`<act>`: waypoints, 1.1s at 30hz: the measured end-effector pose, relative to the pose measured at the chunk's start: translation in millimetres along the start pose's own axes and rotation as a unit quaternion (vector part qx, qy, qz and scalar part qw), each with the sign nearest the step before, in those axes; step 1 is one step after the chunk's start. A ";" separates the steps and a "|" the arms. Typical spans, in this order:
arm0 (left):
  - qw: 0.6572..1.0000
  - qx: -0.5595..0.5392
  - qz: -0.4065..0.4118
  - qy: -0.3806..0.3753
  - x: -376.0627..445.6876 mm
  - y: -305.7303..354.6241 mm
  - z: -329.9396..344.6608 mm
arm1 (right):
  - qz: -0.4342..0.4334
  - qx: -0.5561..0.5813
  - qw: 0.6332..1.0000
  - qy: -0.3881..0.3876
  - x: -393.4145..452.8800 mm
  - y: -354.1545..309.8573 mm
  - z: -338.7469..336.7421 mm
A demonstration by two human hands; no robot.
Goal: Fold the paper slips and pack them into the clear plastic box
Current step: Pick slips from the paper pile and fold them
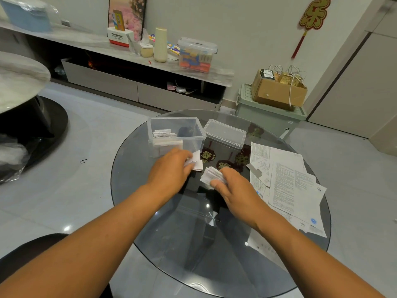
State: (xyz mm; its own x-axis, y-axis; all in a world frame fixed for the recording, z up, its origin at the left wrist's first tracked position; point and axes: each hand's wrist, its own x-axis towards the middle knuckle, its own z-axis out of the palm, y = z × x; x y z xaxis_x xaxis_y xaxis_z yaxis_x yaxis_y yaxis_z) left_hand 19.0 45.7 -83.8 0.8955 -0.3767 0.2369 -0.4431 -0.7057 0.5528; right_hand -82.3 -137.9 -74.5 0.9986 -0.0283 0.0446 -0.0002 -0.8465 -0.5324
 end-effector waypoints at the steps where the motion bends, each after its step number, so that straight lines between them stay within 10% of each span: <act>1: 1.000 0.013 -0.002 0.004 1.5 -0.5 -0.6 | 0.006 0.004 1.000 0.005 -0.2 3.7 -1.4; 7: 0.983 -0.145 -0.108 0.003 14.3 4.1 -16.6 | -0.047 0.037 0.998 0.015 -3.7 9.5 -7.1; 13: 0.819 -0.506 -0.255 -0.093 10.3 6.7 -27.5 | -0.154 -0.005 0.988 -0.027 -0.7 -6.9 -2.1; 23: 0.803 -0.502 -0.161 -0.277 -12.8 22.6 -42.4 | 0.043 0.209 0.969 0.123 15.5 -20.2 3.0; 33: 0.845 -0.493 -0.149 -0.144 -15.7 19.8 -12.6 | 0.137 0.420 0.891 0.105 18.1 -45.3 1.5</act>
State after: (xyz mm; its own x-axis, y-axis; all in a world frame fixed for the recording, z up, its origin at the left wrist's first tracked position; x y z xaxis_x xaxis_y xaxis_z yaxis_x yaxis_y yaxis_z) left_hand -3.3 45.2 -66.5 0.8510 -0.5016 -0.1558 0.1775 -0.0045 0.9841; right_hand -64.2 -99.2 -50.9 0.9354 -0.3459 -0.0733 -0.1136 -0.0979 -0.9887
